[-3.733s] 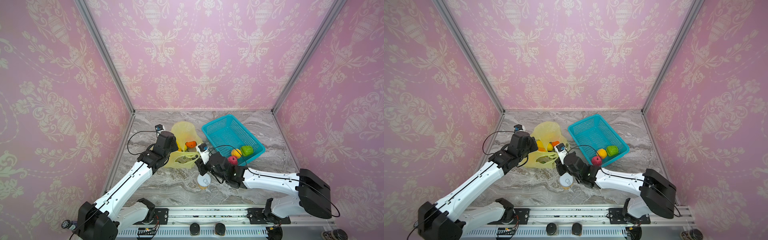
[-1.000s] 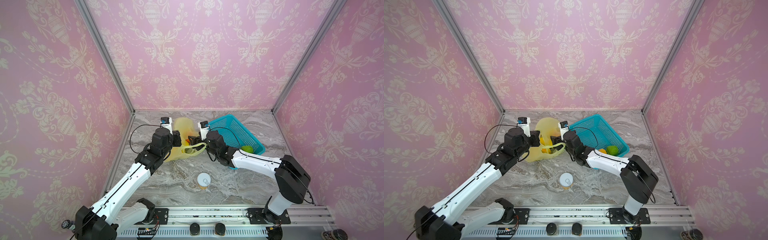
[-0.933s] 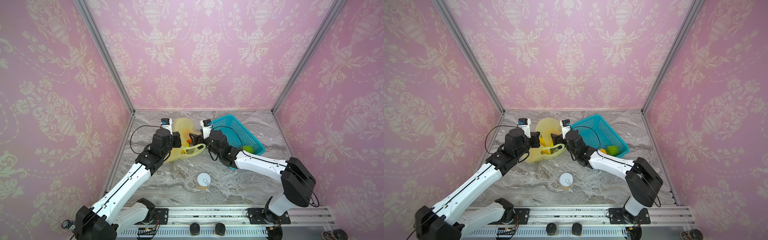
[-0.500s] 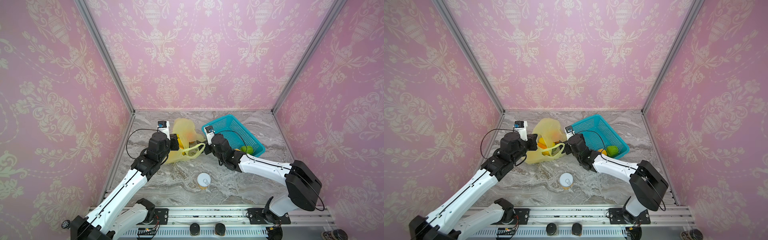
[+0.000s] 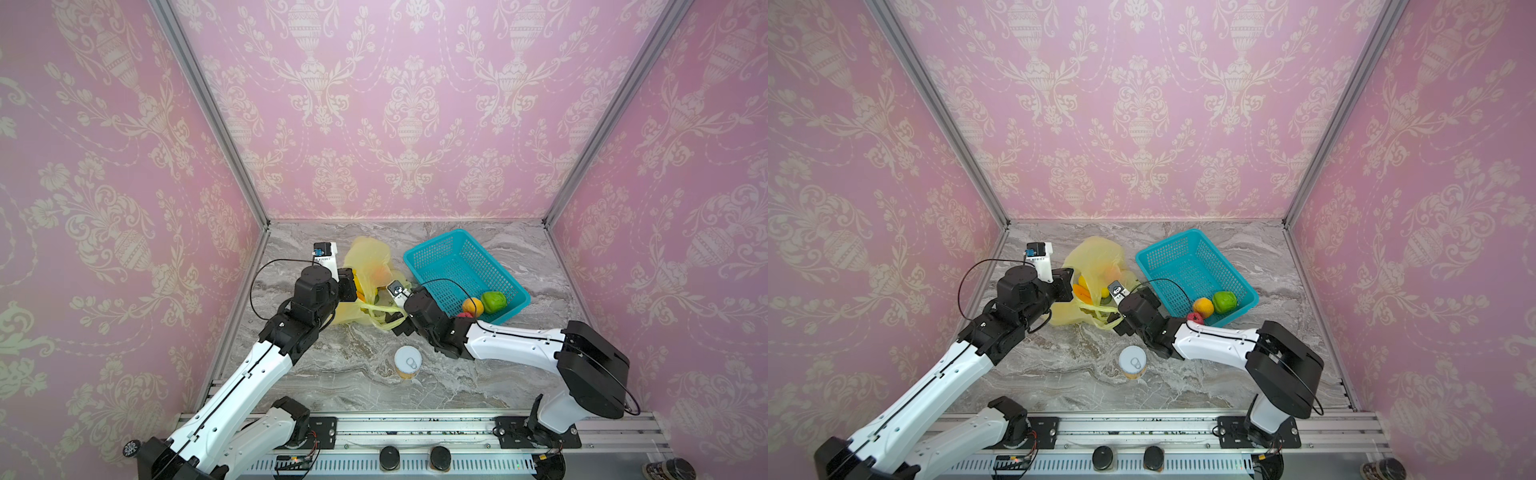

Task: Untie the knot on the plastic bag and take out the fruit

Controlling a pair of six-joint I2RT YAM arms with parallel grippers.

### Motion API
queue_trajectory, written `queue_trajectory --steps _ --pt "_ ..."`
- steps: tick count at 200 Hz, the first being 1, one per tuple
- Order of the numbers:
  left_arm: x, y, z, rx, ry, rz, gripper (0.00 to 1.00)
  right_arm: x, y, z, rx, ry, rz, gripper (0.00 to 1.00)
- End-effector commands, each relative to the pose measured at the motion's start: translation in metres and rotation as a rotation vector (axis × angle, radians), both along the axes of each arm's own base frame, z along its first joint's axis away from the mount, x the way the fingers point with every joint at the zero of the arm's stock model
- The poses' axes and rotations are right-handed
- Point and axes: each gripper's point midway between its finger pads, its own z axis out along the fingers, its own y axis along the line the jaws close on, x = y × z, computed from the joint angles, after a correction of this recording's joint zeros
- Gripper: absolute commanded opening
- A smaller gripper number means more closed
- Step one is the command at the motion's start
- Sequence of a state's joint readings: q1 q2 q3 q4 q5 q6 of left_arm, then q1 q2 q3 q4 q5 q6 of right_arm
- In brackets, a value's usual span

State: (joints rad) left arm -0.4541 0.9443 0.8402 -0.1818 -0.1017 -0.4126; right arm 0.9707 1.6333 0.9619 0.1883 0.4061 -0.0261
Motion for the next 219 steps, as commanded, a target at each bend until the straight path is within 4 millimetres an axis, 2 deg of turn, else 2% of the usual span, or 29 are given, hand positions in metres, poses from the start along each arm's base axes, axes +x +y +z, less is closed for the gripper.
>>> queue_trajectory --steps 1,13,31,34,50,67,84,92,101,114,121,129,148,165,190,208,210,219 --pt "-0.005 0.002 -0.006 -0.001 0.012 -0.005 0.0 -0.008 0.035 0.016 0.04 -0.008 0.089 0.98" --pt "-0.006 0.002 -0.007 -0.003 0.013 -0.006 0.0 -0.01 0.05 0.02 0.065 0.006 0.103 0.99" --pt "-0.005 0.001 -0.006 -0.008 0.013 -0.009 0.0 -0.007 0.069 0.001 0.071 0.076 0.114 0.99" --pt "-0.005 0.001 -0.006 -0.008 0.014 -0.009 0.0 -0.003 0.076 0.009 0.09 0.071 0.11 0.99" --pt "-0.006 -0.001 -0.008 -0.006 0.017 -0.018 0.0 0.002 0.09 -0.004 0.083 0.114 0.106 0.98" --pt "-0.006 0.001 -0.01 -0.001 0.019 -0.013 0.0 0.005 0.1 -0.02 0.075 0.154 0.103 0.99" --pt "-0.008 0.001 -0.01 -0.001 0.016 -0.014 0.0 0.014 0.1 -0.028 0.037 0.161 0.046 0.98" --pt "-0.008 0.002 -0.009 0.001 0.015 -0.011 0.0 0.019 0.094 -0.029 0.012 0.15 0.0 0.95" --pt "-0.008 0.004 -0.008 0.006 0.014 -0.004 0.0 0.025 0.087 -0.024 -0.006 0.128 -0.049 0.85" --pt "-0.009 0.007 -0.006 0.014 0.01 0.008 0.0 0.03 0.073 -0.014 -0.022 0.087 -0.103 0.47" --pt "-0.009 0.008 -0.008 0.017 0.011 0.015 0.0 0.03 0.067 -0.007 -0.021 0.068 -0.123 0.31" --pt "-0.009 0.01 -0.01 0.02 0.011 0.021 0.0 0.029 0.061 0.003 -0.013 0.052 -0.131 0.2" --pt "-0.008 0.013 -0.015 0.027 0.016 0.04 0.0 0.021 0.046 0.024 0.005 0.038 -0.14 0.01" --pt "-0.007 0.015 -0.018 0.044 0.021 0.052 0.0 0.014 0.027 0.047 0.027 0.014 -0.159 0.0" --pt "-0.006 0.018 -0.019 0.056 0.025 0.066 0.0 0.01 -0.017 0.073 0.006 -0.049 -0.256 0.0" --pt "-0.007 0.016 -0.022 0.048 0.025 0.055 0.0 0.016 -0.05 0.087 0.009 -0.088 -0.346 0.0" --pt "-0.007 0.016 -0.022 0.046 0.026 0.054 0.0 0.015 -0.056 0.078 -0.011 -0.08 -0.354 0.0" --pt "-0.008 0.014 -0.023 0.038 0.028 0.047 0.0 0.02 -0.074 0.074 -0.007 -0.065 -0.396 0.0"
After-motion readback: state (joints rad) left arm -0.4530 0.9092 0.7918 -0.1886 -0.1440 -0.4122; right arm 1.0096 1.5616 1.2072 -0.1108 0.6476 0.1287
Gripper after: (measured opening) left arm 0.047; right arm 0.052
